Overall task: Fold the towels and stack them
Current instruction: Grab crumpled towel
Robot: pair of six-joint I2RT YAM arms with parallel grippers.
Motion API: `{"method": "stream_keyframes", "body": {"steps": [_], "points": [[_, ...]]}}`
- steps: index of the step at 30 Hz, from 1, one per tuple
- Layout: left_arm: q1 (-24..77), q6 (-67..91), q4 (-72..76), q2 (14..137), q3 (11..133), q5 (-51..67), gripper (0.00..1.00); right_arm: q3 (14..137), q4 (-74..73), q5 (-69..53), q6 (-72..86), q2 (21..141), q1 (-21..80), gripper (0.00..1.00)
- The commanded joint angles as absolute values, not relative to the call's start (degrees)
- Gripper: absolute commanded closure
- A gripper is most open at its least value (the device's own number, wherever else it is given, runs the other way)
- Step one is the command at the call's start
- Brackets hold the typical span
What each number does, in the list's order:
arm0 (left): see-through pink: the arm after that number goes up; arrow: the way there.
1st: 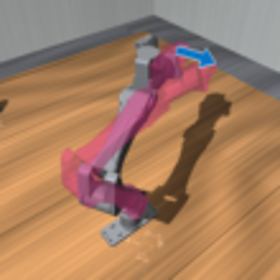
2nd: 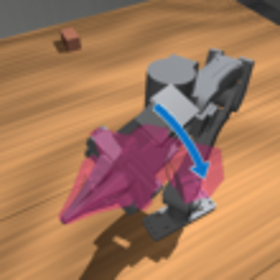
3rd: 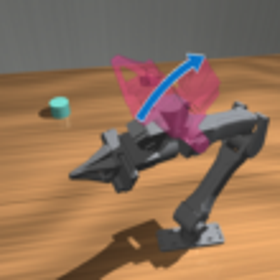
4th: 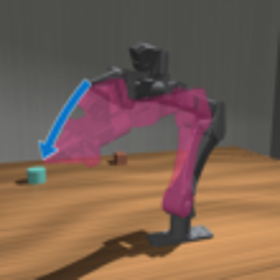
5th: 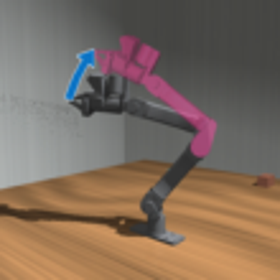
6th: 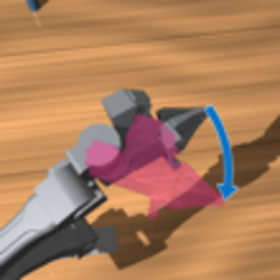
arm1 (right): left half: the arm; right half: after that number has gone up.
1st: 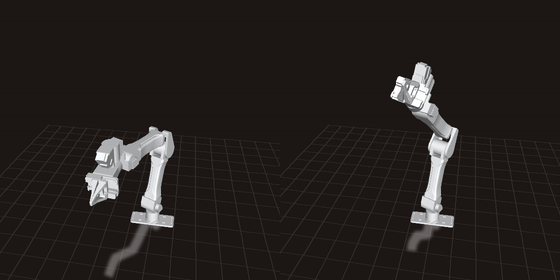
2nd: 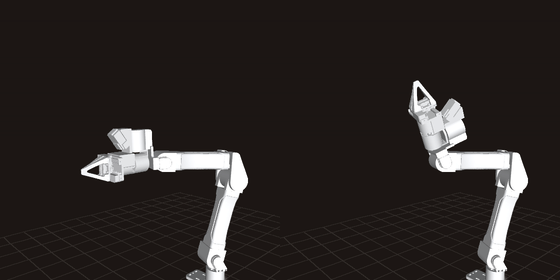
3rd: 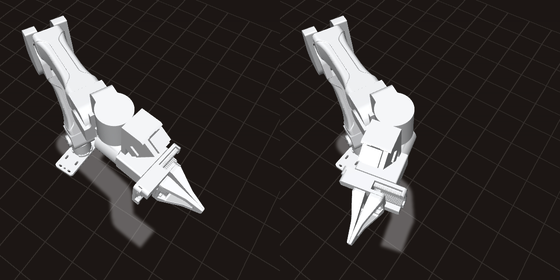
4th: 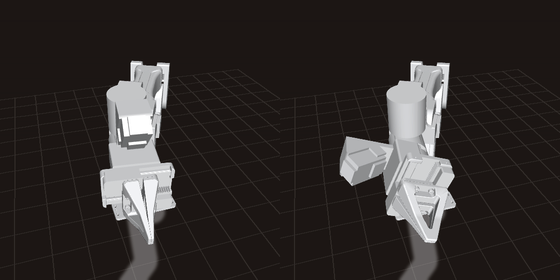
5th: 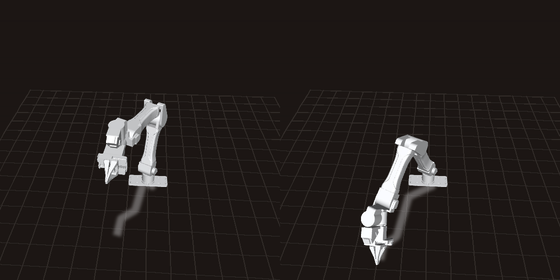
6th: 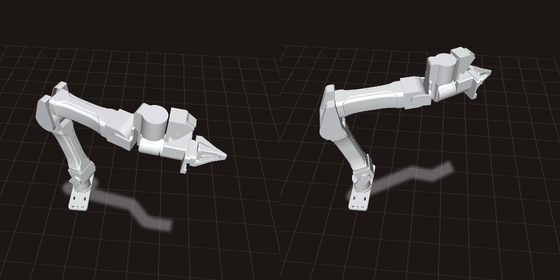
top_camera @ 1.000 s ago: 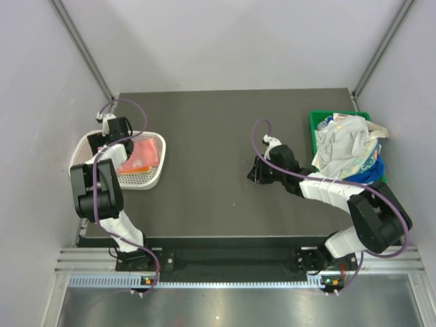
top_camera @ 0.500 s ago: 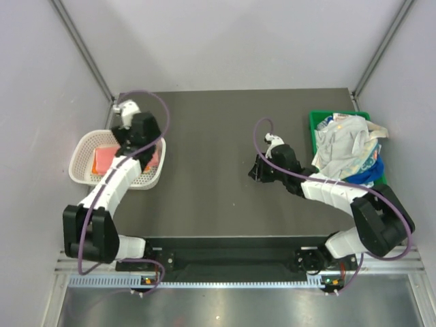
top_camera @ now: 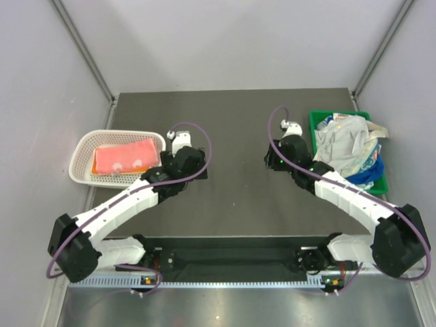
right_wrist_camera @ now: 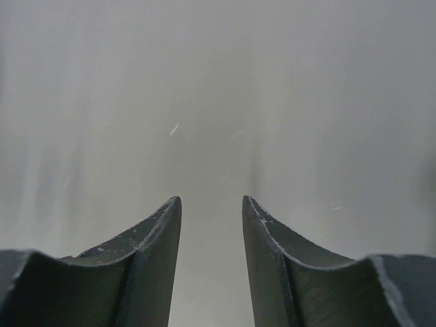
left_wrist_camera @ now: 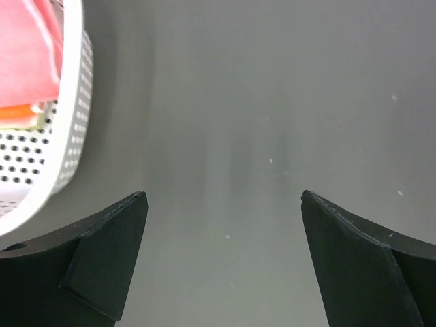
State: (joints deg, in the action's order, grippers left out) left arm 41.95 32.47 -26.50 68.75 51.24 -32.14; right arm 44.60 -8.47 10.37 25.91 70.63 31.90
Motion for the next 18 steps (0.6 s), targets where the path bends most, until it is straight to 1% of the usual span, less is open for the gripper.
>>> {"method": "stream_keyframes", "body": {"steps": [1, 2, 4, 5, 8, 11, 14, 18], "points": [[41.75, 34.82, -27.34, 63.64, 49.14, -25.86, 0.01, 51.67, -17.2, 20.47, 24.26, 68.73, 27.79, 0.58], [41.75, 34.37, -26.29, 62.85, 48.61, -23.93, 0.01, 53.85, -18.79, 21.0, 24.26, 68.9, 24.38, 0.57], [41.75, 32.53, -25.23, 60.65, 47.38, -19.7, 0.01, 55.8, -22.74, 23.45, 23.99, 70.04, 20.93, 0.57], [41.75, 32.26, -25.14, 60.38, 47.11, -19.43, 0.01, 56.85, -23.55, 24.51, 23.99, 70.22, 17.44, 0.57], [41.84, 32.08, -24.96, 60.29, 46.41, -17.58, 0.01, 58.61, -25.48, 26.98, 23.56, 71.98, 11.54, 0.58], [41.57, 34.8, -24.17, 60.56, 45.53, -14.34, 0.01, 60.72, -26.98, 28.56, 23.47, 74.18, 7.49, 0.58], [41.57, 35.33, -23.21, 59.59, 45.27, -10.12, 0.01, 63.27, -29.61, 31.72, 23.2, 76.02, 5.72, 0.59], [41.57, 33.23, -22.85, 56.7, 45.26, -8.88, 0.01, 63.28, -31.99, 33.92, 22.94, 75.33, 2.47, 0.57]]}}
